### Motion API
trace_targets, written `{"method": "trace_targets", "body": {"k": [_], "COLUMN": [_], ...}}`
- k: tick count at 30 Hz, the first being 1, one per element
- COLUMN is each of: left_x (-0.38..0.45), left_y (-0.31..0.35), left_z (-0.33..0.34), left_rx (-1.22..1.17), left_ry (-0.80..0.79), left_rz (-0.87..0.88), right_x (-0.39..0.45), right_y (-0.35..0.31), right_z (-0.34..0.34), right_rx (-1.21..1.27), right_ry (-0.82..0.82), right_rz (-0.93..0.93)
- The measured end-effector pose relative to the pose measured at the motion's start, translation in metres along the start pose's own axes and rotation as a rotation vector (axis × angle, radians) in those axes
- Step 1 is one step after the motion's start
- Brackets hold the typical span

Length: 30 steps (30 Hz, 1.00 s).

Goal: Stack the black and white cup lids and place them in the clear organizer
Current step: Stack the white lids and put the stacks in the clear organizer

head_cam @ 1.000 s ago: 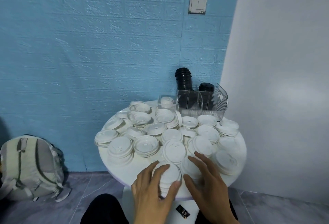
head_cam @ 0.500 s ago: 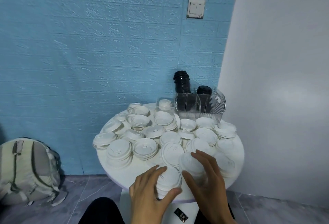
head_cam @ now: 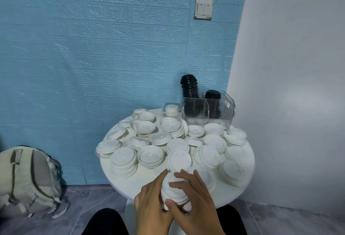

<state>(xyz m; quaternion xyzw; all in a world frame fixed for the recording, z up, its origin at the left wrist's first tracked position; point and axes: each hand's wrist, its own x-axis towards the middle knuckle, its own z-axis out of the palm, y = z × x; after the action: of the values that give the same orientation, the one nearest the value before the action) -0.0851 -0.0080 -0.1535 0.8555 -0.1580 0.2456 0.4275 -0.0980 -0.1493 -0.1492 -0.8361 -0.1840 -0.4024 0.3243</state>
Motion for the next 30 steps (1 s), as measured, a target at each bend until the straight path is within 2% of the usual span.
{"method": "trace_targets", "body": {"k": [8,20,25,30], "left_x": [0.0,-0.001,0.0,-0.001], "left_y": [-0.002,0.0,-0.001,-0.002], "left_z": [-0.001,0.003,0.005,0.011], "left_rx": [0.036,-0.068,-0.06,-0.008], "left_ry": [0.109,0.051,0.102,0.168], "left_rz": [0.134,0.068,0.102,0.118], "right_x": [-0.002,0.0,0.004,-0.003], "right_y": [0.004,0.003,0.011,0.022], "right_z": [0.005,-0.004,-0.029,-0.036], "right_rx": [-0.059,-0.04,-0.095,-0.184], "right_ry": [0.011,-0.053,0.138,0.014], "right_rz": [-0.035,-0.025,0.104,0.276]}}
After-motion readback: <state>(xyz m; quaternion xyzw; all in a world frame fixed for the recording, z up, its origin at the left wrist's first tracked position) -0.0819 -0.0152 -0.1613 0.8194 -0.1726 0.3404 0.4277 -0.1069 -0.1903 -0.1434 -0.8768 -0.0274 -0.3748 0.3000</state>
